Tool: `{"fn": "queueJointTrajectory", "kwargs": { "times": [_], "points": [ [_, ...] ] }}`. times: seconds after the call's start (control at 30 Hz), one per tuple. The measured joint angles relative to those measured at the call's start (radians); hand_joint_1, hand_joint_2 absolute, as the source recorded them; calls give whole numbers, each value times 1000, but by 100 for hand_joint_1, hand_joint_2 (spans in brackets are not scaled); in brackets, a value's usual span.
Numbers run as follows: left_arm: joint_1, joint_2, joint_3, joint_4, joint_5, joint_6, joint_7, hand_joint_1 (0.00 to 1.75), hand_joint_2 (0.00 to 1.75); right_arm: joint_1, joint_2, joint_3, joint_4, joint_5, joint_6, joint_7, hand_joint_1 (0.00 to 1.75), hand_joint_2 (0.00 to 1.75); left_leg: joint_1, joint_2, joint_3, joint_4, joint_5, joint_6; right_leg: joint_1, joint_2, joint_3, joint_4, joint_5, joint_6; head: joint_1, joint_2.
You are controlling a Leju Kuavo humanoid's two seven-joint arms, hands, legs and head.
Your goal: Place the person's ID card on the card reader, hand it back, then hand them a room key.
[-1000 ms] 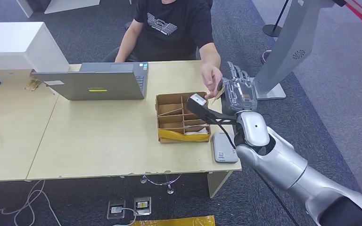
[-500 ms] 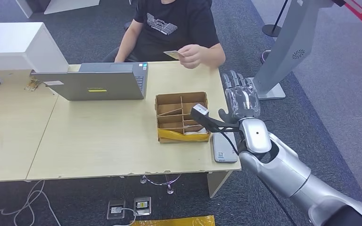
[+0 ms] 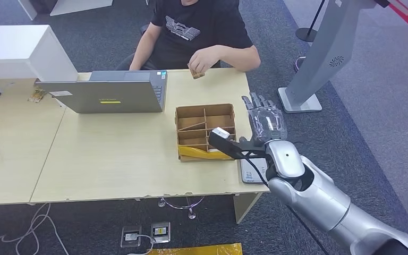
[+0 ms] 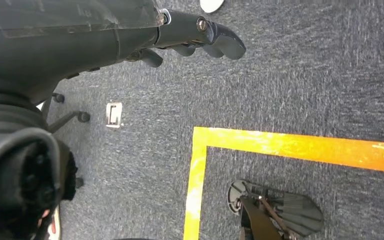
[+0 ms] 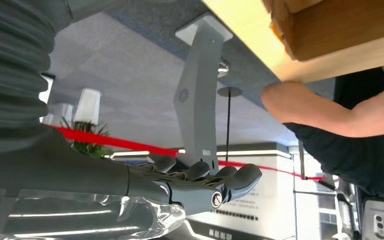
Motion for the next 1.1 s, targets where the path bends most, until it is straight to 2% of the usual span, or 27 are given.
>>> {"fn": "queueJointTrajectory", "kwargs": {
  "times": [0.33, 0.57, 1.1],
  "points": [
    [2, 0, 10, 0, -1, 28, -7, 0, 0, 19, 87, 36, 91, -135, -131, -82, 0, 175, 0, 0, 0, 0, 0, 0, 0, 0, 0, 0, 0, 0, 0, 0],
    [4, 0, 20, 0, -2, 30, -7, 0, 0, 21, 151, 61, 179, -151, -175, -109, 0, 175, 0, 0, 0, 0, 0, 0, 0, 0, 0, 0, 0, 0, 0, 0],
    [5, 2, 26, 0, -2, 33, 8, 0, 0, 4, 206, 102, 323, -188, -238, -140, 0, 175, 0, 0, 0, 0, 0, 0, 0, 0, 0, 0, 0, 0, 0, 0]
  ]
}}
